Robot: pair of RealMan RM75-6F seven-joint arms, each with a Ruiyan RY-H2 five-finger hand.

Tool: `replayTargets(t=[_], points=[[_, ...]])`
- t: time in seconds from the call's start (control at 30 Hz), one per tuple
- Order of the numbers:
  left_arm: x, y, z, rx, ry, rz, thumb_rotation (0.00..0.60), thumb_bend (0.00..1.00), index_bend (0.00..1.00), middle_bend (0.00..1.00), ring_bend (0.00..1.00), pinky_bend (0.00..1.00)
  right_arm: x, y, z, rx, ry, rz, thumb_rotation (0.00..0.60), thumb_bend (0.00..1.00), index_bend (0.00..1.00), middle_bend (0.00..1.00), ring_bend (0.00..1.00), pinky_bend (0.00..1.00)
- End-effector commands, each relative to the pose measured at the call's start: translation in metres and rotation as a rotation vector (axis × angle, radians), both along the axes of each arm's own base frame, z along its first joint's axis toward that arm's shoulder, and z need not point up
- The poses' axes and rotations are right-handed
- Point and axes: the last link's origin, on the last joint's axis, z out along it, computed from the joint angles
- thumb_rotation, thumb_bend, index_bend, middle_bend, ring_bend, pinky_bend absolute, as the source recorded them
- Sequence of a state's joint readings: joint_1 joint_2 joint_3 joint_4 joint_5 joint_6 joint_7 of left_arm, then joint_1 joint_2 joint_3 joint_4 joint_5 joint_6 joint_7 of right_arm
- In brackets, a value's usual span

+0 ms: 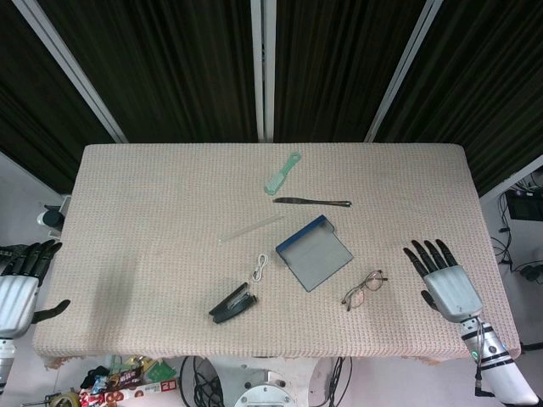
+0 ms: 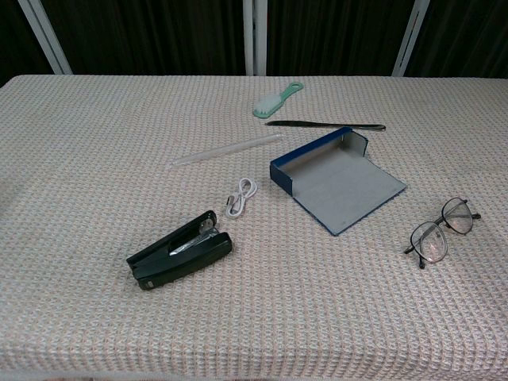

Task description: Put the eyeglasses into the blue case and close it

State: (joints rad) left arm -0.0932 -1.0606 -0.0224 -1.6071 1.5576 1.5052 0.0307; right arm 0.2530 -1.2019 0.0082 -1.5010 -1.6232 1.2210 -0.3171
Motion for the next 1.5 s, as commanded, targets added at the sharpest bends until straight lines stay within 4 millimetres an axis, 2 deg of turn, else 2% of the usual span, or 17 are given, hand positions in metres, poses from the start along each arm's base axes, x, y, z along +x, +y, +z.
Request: replayTargets(t=[0.03, 0.23, 0.5, 0.93, 1.1, 1.5], points=[[0.001, -0.002, -0.001, -0.003, -0.002, 0.001, 0.6, 0.07, 0.09, 0.09, 0.09, 0.24, 0.016, -0.011, -0.02, 0.118, 0.085, 0.075, 0.6, 0.18, 0.01, 0.0, 0.0, 0.0], [-0.001, -0.009, -0.005, -0.015, -0.004, 0.014, 0.6, 0.07, 0.09, 0.09, 0.09, 0.24, 0.028, -0.027, -0.04, 0.158, 0.097, 0.101, 0.6, 0.18, 0.09, 0.0, 0.0, 0.0], [-0.002, -0.012, -0.003, -0.015, 0.0, 0.025, 0.6, 0.07, 0.09, 0.09, 0.09, 0.24, 0.035, -0.036, -0.061, 0.19, 0.086, 0.142, 0.6, 0.18, 0.31, 0.0, 0.0, 0.0], [-0.001, -0.009, -0.004, -0.027, 0.0, 0.026, 0.6, 0.07, 0.09, 0.09, 0.09, 0.24, 0.037, -0.038, -0.077, 0.209, 0.046, 0.165, 0.6, 0.23, 0.39, 0.0, 0.0, 0.0], [-0.001, -0.009, -0.006, -0.034, -0.01, 0.029, 0.6, 0.07, 0.09, 0.09, 0.09, 0.24, 0.039, -0.04, -0.082, 0.221, 0.041, 0.165, 0.6, 0.3, 0.41, 0.0, 0.0, 0.0], [-0.003, -0.01, -0.005, -0.035, -0.005, 0.039, 0.6, 0.07, 0.09, 0.09, 0.09, 0.24, 0.04, -0.042, -0.089, 0.232, 0.051, 0.158, 0.6, 0.32, 0.49, 0.0, 0.0, 0.0]])
